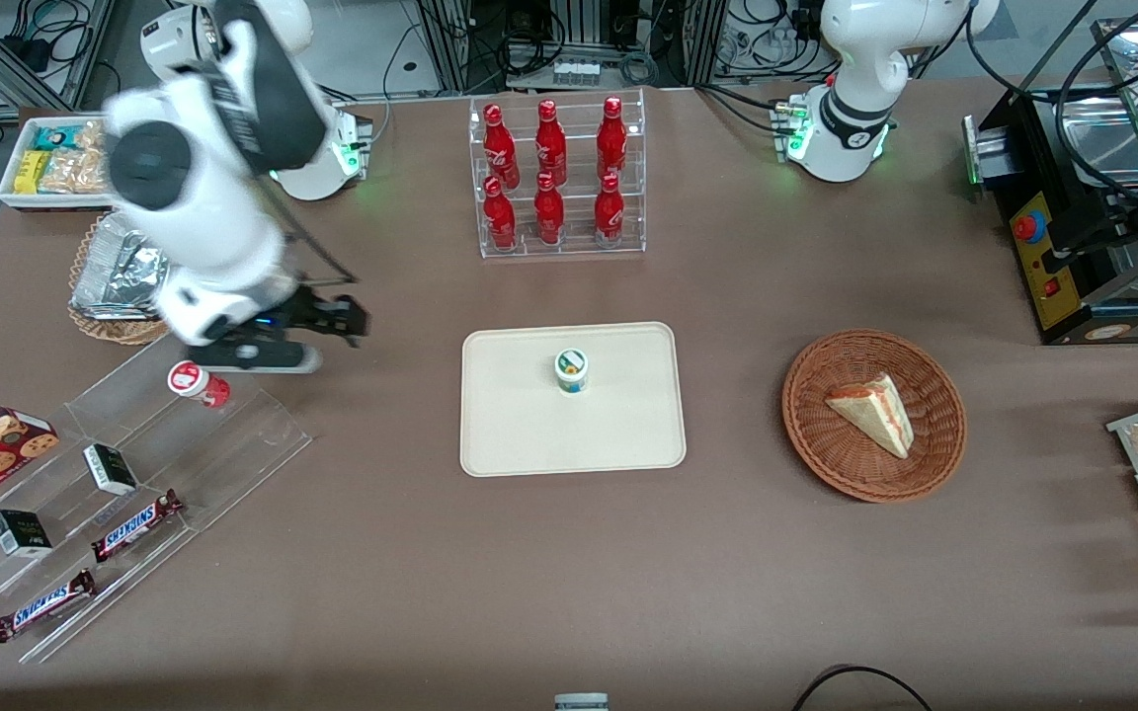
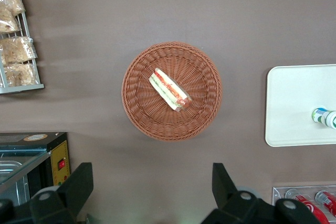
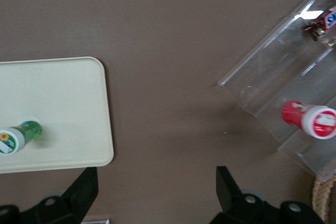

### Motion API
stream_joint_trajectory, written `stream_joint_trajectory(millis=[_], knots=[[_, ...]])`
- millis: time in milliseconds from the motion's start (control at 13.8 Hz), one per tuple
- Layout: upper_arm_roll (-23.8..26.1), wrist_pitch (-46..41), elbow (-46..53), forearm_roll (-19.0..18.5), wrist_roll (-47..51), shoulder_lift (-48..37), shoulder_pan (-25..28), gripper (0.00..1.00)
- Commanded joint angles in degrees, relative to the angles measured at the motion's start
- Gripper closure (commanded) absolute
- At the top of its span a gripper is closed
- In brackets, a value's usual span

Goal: Place green gum on tray

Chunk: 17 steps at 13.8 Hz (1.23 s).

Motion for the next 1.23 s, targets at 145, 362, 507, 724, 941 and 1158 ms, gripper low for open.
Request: stream_joint_trajectory(millis=[145,362,507,724,941,1158], knots=[[0.3,-5.7,-0.3,4.0,-7.5,-4.9,-11.3,0.00],[0.3,-9.1,2.3,4.1,-15.9,-4.9,-16.9,0.00],[0.6,-10.4,3.9,4.1,-16.4,-4.8,-20.6,0.00],[0.4,-11.1,4.5,4.2,-16.4,-4.7,-22.3,0.00],[0.5,-10.8,6.7,3.8,-16.7,-4.0,-23.0,0.00],[0.4,-10.9,10.3,3.9,-23.3,-1.2,-22.9,0.00]])
